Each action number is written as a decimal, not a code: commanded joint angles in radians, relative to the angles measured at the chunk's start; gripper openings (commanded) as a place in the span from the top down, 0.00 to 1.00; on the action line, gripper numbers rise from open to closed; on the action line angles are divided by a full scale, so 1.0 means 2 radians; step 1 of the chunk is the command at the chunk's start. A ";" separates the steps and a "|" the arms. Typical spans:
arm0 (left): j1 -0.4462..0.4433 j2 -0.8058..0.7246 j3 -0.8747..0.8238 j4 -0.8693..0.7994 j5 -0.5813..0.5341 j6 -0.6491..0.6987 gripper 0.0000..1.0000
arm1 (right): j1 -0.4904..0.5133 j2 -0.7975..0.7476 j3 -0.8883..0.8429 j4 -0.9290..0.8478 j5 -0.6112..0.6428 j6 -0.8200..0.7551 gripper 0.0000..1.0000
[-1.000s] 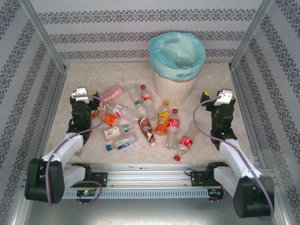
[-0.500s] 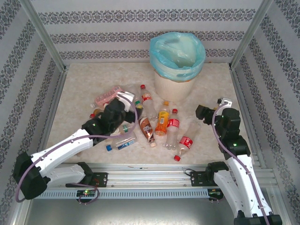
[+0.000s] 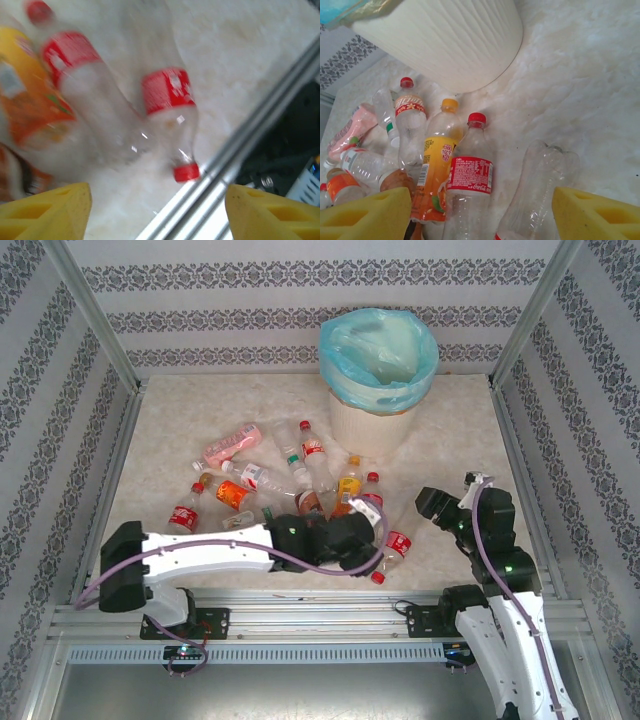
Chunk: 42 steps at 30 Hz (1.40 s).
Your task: Put the plastic bottles in the bin
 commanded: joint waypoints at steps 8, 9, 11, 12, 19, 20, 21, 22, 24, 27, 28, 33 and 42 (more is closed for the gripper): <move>-0.010 0.085 0.026 -0.015 0.111 -0.051 0.34 | 0.006 -0.023 0.003 0.013 0.022 0.027 0.24; -0.010 0.092 0.026 -0.014 0.111 -0.048 0.34 | 0.006 -0.025 0.001 0.013 0.022 0.028 0.24; -0.010 0.108 0.027 -0.009 0.114 -0.039 0.34 | 0.005 -0.035 -0.005 0.016 0.022 0.032 0.26; -0.009 0.115 0.030 -0.010 0.116 -0.032 0.34 | 0.006 -0.039 -0.007 0.015 0.023 0.034 0.26; -0.009 0.163 0.053 -0.011 0.113 -0.010 0.34 | 0.006 -0.064 -0.017 0.011 0.031 0.033 0.28; -0.009 0.169 0.054 -0.005 0.115 -0.011 0.34 | 0.006 -0.066 -0.019 0.014 0.029 0.033 0.29; -0.009 0.174 0.056 0.001 0.115 -0.010 0.35 | 0.006 -0.069 -0.022 0.018 0.027 0.034 0.30; -0.009 0.180 0.059 0.006 0.115 -0.011 0.35 | 0.006 -0.070 -0.024 0.020 0.028 0.038 0.30; -0.009 0.193 0.067 0.009 0.113 -0.009 0.35 | 0.006 -0.072 -0.028 0.024 0.028 0.043 0.30; -0.009 0.211 0.083 0.009 0.107 -0.005 0.36 | 0.005 -0.073 -0.035 0.028 0.028 0.046 0.29; -0.008 0.217 0.088 0.008 0.103 -0.004 0.36 | 0.006 -0.073 -0.036 0.029 0.029 0.046 0.29; -0.007 0.234 0.095 0.007 0.088 -0.001 0.39 | 0.006 -0.073 -0.040 0.033 0.031 0.046 0.29; -0.002 0.231 0.085 0.022 0.093 -0.006 0.54 | 0.006 -0.072 -0.047 0.041 0.033 0.052 0.30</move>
